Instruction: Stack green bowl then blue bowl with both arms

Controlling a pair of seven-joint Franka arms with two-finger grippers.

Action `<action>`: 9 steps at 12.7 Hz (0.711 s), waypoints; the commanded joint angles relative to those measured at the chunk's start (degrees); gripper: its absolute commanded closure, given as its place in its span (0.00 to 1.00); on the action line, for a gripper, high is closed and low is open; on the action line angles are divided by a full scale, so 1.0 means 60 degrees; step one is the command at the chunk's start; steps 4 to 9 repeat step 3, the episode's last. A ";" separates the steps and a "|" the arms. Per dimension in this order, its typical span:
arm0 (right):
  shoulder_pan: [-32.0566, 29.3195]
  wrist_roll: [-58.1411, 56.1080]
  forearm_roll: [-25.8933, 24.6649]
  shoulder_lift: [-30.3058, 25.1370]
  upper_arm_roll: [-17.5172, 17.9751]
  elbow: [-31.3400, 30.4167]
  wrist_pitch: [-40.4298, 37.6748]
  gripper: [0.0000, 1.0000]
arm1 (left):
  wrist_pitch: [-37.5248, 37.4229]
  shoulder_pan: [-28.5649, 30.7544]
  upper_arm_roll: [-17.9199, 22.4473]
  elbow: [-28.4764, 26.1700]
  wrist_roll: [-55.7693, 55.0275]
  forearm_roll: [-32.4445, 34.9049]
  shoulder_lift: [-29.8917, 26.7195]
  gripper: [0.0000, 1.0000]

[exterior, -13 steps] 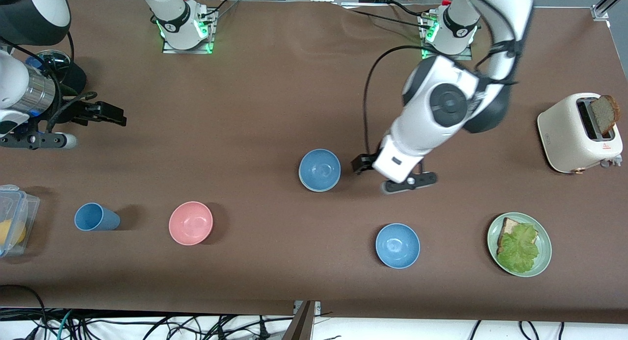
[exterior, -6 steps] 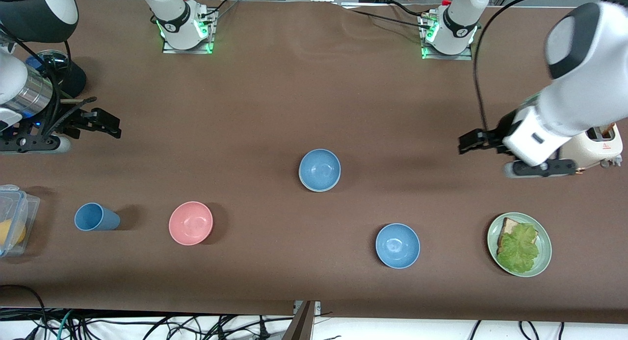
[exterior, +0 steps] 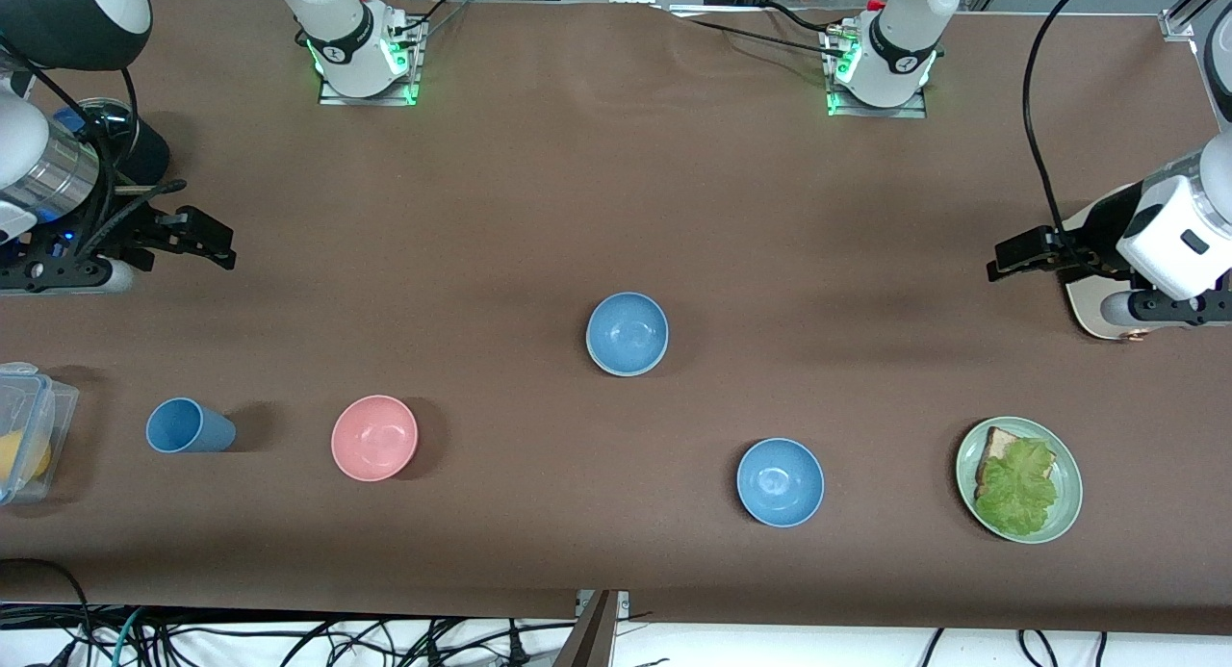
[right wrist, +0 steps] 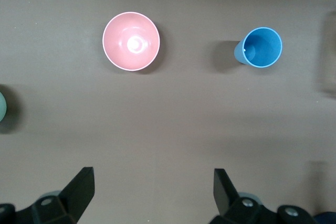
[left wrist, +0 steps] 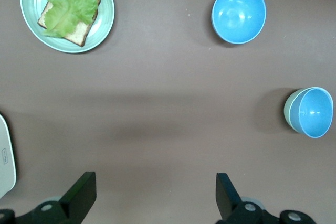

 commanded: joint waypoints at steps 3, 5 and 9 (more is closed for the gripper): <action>-0.0036 -0.0151 -0.0036 -0.0483 -0.0397 -0.0475 -0.0085 0.00 | -0.0242 0.0071 -0.0207 -0.0098 0.0226 0.0528 -0.0044 0.00; -0.0036 -0.0151 -0.0036 -0.0483 -0.0397 -0.0475 -0.0085 0.00 | -0.0242 0.0071 -0.0207 -0.0098 0.0226 0.0528 -0.0044 0.00; -0.0036 -0.0151 -0.0036 -0.0483 -0.0397 -0.0475 -0.0085 0.00 | -0.0242 0.0071 -0.0207 -0.0098 0.0226 0.0528 -0.0044 0.00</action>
